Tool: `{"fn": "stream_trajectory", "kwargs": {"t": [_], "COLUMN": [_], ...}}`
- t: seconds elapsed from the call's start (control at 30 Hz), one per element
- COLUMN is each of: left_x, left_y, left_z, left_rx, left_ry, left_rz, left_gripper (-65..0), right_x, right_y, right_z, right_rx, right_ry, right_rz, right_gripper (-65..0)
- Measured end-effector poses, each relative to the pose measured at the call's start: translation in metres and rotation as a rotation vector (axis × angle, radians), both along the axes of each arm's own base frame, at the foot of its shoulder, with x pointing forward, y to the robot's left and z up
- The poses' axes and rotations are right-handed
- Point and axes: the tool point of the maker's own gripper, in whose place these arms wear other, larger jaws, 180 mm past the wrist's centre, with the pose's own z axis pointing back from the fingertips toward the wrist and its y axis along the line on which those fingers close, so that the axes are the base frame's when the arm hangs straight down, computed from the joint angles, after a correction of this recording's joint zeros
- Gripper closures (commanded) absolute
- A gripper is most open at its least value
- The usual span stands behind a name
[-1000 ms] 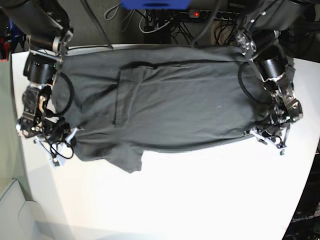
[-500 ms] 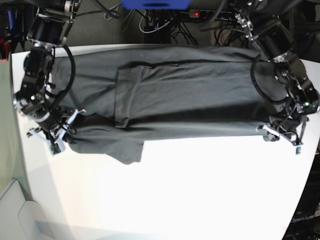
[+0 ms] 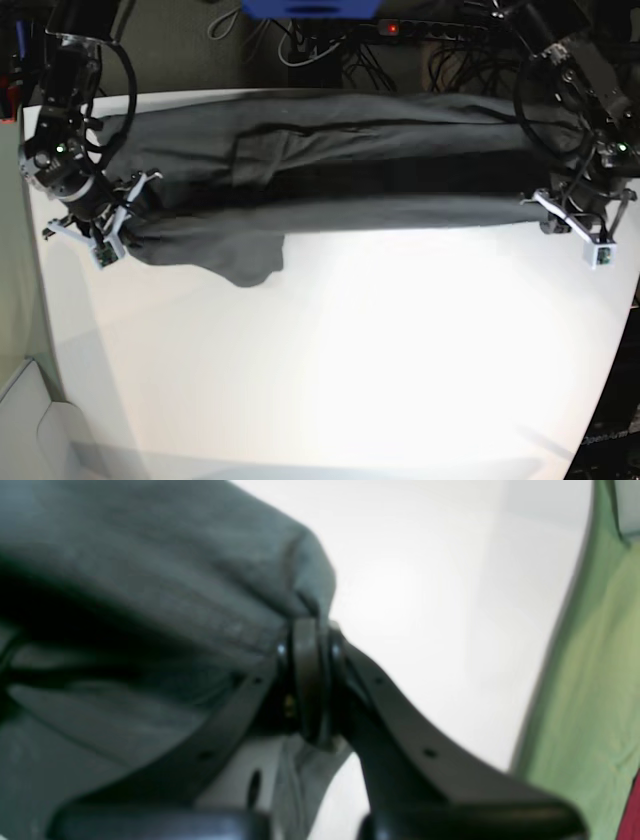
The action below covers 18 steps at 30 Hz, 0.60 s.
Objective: Layout the t-shirt on the table in an organized manner, then fold the t-shirt properly
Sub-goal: 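Lift the hem with both grippers and fold it over onto the folded edge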
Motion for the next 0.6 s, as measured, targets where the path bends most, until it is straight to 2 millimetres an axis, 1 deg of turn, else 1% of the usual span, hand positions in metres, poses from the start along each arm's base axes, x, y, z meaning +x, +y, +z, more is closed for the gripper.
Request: {"fn": "stream_trajectory", "kwargs": {"t": [0.07,0.2,0.3,0.33,0.5,0.6], "left_x": [-0.005,-0.012,-0.009,-0.009,-0.018,-0.02], "left_y": [0.0,0.002,0.0,-0.001,0.0,-0.001], "left_z": [-0.004,-0.008,-0.008,-0.011,-0.042,-0.05], "left_rx": [0.002,0.012,0.009,-0.003,-0.051,-0.068], "left_ry": [0.014,0.011,-0.003,0.0,0.084,0.104], "left_rz": [-0.001,-0.002,-0.008,-0.009,0.011,0.016], "left_gripper": [-0.2,-0.2,-0.2,-0.2,-0.2,-0.2], "right_x": [-0.001,-0.01,-0.019,-0.022,-0.033,-0.04], "right_y": [0.0,-0.008,-0.007,-0.007,-0.007,-0.008], "right_z": [0.0,-0.006,-0.013,-0.015,-0.025,-0.038], "right_rx": [0.001,-0.027,-0.026,-0.025,-0.021,-0.009], "right_ry": [-0.001,0.026,0.051,0.056,0.089,0.129], "right_rz": [0.005,0.009,0.012,0.013,0.013,0.005], "right_gripper": [0.0,0.0,0.0,0.0,0.0,0.0]}}
